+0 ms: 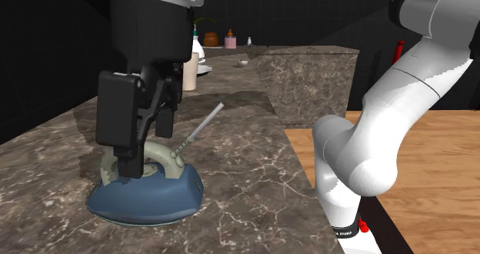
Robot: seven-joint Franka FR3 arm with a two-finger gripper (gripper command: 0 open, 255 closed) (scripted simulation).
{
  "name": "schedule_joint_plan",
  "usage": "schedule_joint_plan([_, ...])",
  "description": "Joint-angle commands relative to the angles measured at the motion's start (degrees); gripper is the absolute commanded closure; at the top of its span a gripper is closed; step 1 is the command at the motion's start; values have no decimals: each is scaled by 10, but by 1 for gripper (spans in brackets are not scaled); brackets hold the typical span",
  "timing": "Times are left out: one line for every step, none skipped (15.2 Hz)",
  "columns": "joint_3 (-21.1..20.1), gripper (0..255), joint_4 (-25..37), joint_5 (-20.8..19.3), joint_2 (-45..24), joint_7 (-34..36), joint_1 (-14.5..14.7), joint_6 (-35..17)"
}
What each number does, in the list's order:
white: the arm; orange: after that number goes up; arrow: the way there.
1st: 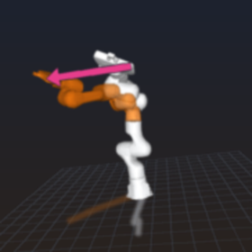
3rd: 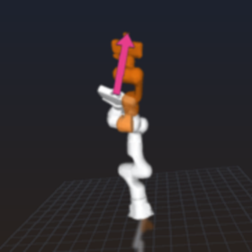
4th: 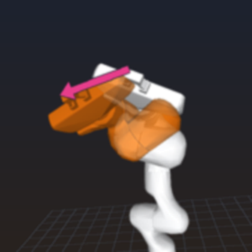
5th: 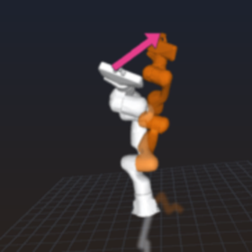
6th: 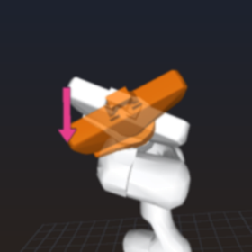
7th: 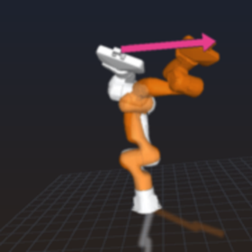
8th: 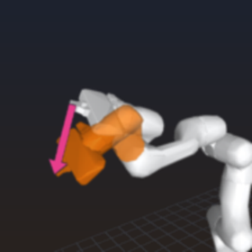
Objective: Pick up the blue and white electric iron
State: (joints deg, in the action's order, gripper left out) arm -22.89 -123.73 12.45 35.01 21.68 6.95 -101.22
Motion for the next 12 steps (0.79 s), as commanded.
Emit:
schedule_joint_plan([0, 0, -6, 0, 1, -1, 0, -6])
schedule_joint_plan([0, 255, -6, 0, 1, -1, 0, -6])
schedule_joint_plan([0, 255, -6, 0, 0, -1, 0, -6])
schedule_joint_plan([0, 255, -6, 0, 0, -1, 0, -6])
schedule_joint_plan([0, 255, -6, 0, 0, -1, 0, -6])
schedule_joint_plan([0, 255, -6, 0, 0, -1, 0, -6])
schedule_joint_plan([0, 255, -6, 0, 0, -1, 0, -6])
schedule_joint_plan([0, 255, -6, 0, 0, -1, 0, -6])
schedule_joint_plan([0, 255, -6, 0, 0, -1, 0, -6])
schedule_joint_plan([0, 255, -6, 0, 0, -1, 0, -6])
schedule_joint_plan([0, 255, -6, 0, 0, -1, 0, -6])
schedule_joint_plan([1, 255, 3, -1, -1, 0, -1, 2])
